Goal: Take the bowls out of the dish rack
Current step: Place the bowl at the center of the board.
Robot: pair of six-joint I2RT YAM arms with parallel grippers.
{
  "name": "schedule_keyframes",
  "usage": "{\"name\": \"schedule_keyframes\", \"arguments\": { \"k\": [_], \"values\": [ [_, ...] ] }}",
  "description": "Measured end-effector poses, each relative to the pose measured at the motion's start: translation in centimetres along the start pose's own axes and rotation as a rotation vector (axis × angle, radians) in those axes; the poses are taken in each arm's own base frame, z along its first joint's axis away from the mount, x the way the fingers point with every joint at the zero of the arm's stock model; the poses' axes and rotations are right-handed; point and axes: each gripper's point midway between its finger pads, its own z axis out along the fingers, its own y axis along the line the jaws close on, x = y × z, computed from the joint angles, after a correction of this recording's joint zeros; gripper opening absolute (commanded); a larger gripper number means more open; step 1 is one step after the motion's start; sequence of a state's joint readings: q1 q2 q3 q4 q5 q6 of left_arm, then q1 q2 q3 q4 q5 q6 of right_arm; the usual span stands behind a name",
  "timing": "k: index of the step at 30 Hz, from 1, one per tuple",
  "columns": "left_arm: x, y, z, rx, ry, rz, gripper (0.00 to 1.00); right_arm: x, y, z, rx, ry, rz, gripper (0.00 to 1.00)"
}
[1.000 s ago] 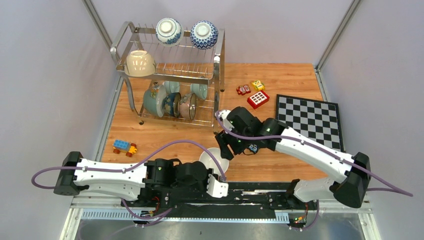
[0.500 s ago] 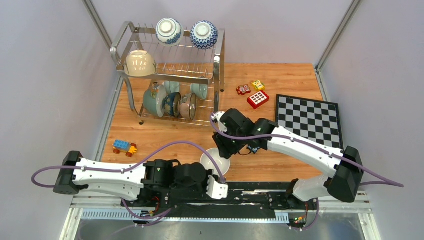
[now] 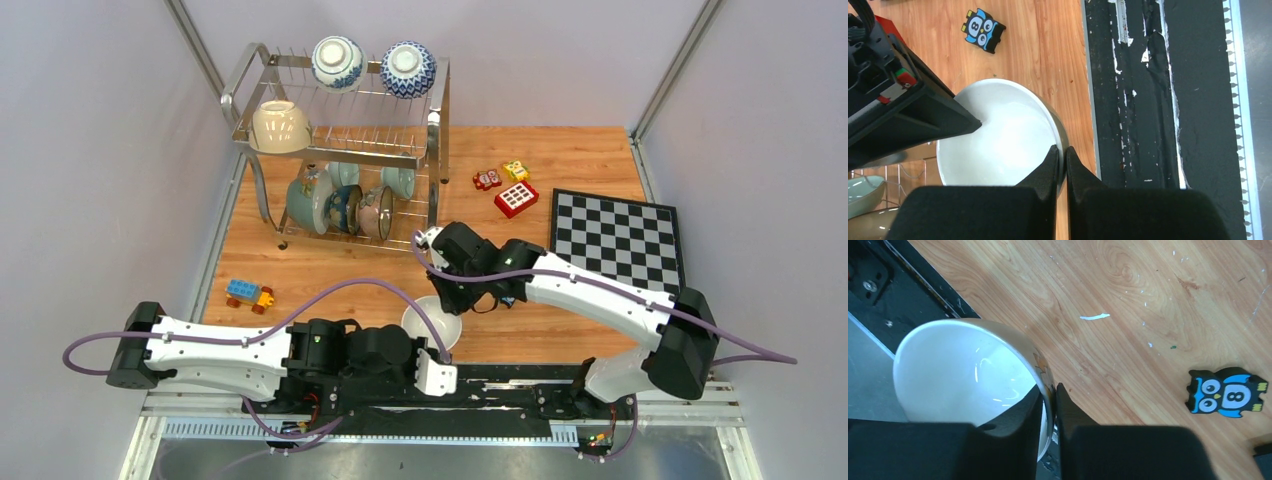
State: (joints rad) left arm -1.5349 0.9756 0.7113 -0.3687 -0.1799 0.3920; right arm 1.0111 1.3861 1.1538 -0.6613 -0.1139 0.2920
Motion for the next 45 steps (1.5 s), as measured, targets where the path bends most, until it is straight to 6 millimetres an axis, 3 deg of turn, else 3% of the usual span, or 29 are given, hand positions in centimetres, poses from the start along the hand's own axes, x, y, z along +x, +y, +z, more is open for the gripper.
{"name": "schedule_keyframes", "arguments": {
  "k": [2, 10, 14, 19, 21, 22, 30, 38, 45],
  "values": [
    [0.0, 0.0, 0.0, -0.001, -0.002, -0.006, 0.00, 0.1, -0.1, 0.2, 0.011, 0.004, -0.011, 0.04],
    [0.1, -0.2, -0.1, -0.004, 0.000, -0.044, 0.00, 0.9, -0.3, 0.5, 0.037, 0.027, -0.034, 0.03],
    [0.2, -0.1, 0.3, -0.025, 0.012, -0.087, 0.31, 1.0, -0.9, -0.2, 0.070, -0.011, -0.021, 0.03],
    [-0.5, 1.0, 0.3, -0.101, -0.018, -0.182, 0.57, 1.1, -2.4, -2.8, 0.143, -0.102, 0.006, 0.03],
    [-1.1, 1.6, -0.1, -0.140, -0.066, -0.226, 0.96, 1.2, -2.9, -4.0, 0.169, -0.144, 0.022, 0.03],
    [-1.3, 2.0, -0.6, -0.169, -0.101, -0.265, 0.99, 1.3, -3.2, -4.5, 0.177, -0.161, 0.030, 0.03],
    [-0.9, 5.6, -4.5, -0.416, -0.307, -0.580, 1.00, 3.8, -6.4, -7.9, 0.301, -0.298, 0.139, 0.03],
    [5.3, 7.3, -6.9, -0.726, -0.329, -1.073, 1.00, 4.9, -7.9, -10.1, 0.334, -0.455, 0.344, 0.03],
    [10.0, 6.5, -9.2, -0.822, -0.433, -1.409, 1.00, 7.0, -10.9, -10.2, 0.465, -0.499, 0.583, 0.03]
  ]
}}
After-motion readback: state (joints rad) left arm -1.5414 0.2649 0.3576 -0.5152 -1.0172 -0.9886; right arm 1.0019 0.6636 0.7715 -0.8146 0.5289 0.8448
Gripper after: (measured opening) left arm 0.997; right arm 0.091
